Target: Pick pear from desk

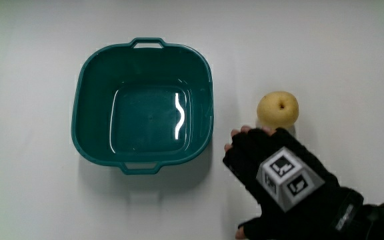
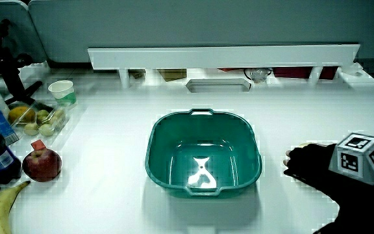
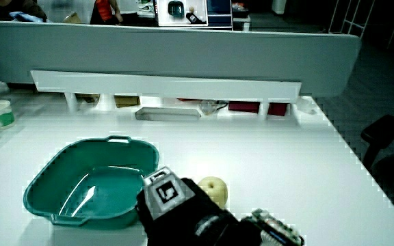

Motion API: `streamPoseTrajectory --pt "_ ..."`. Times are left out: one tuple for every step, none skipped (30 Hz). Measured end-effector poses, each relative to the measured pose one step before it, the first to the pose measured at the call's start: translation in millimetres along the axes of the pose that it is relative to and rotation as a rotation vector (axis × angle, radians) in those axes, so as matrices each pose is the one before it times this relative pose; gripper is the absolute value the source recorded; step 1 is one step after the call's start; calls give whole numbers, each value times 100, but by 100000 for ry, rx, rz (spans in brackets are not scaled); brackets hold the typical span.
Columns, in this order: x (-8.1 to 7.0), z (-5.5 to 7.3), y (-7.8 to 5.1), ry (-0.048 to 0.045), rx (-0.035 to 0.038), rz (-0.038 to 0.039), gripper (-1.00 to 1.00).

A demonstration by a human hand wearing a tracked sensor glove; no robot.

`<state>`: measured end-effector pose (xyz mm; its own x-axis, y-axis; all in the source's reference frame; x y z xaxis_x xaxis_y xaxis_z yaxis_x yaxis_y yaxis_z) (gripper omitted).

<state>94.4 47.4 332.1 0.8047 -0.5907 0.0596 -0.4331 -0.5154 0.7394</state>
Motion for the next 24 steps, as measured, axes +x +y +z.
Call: streamPoseTrajectory --pt "404 72 253 657 984 -1053 0" --pt "240 484 22 -2338 1132 -2210 0" --pt "311 -35 264 -219 845 -2035 0" --pt "243 321 157 3453 -1410 2435 0" --pt "192 664 -45 -2221 4015 -831 0" --pt "378 -167 381 -1381 320 -3564 0" --pt "296 -7 284 22 -376 -1326 0" --pt "233 356 114 1901 1855 1896 0" --pt "761 -858 873 -1418 2413 -7648 0" --pt "90 749 22 766 -1247 2907 0" --pt "260 124 276 -1233 2870 -616 0" --pt "282 364 226 2536 -888 1667 0" --pt "990 -1371 1165 -1897 1143 -10094 0" --pt "-54 1313 -303 1695 -853 6495 0" --pt "653 -606 793 3486 -4773 -3475 0" --pt "670 -506 860 742 -1102 -3087 0" --pt "344 236 392 -591 2235 -441 0" --pt "344 225 398 -591 2235 -441 0" --pt "385 -10 496 -125 1162 -700 0" --pt "564 -539 830 3193 -7414 -3191 0" --pt "111 358 120 1355 -1852 2274 0" --pt "393 -178 533 1832 -2411 -255 0" --pt "353 -57 465 845 -931 -759 0" --pt "307 -68 421 650 -1892 -1063 0"
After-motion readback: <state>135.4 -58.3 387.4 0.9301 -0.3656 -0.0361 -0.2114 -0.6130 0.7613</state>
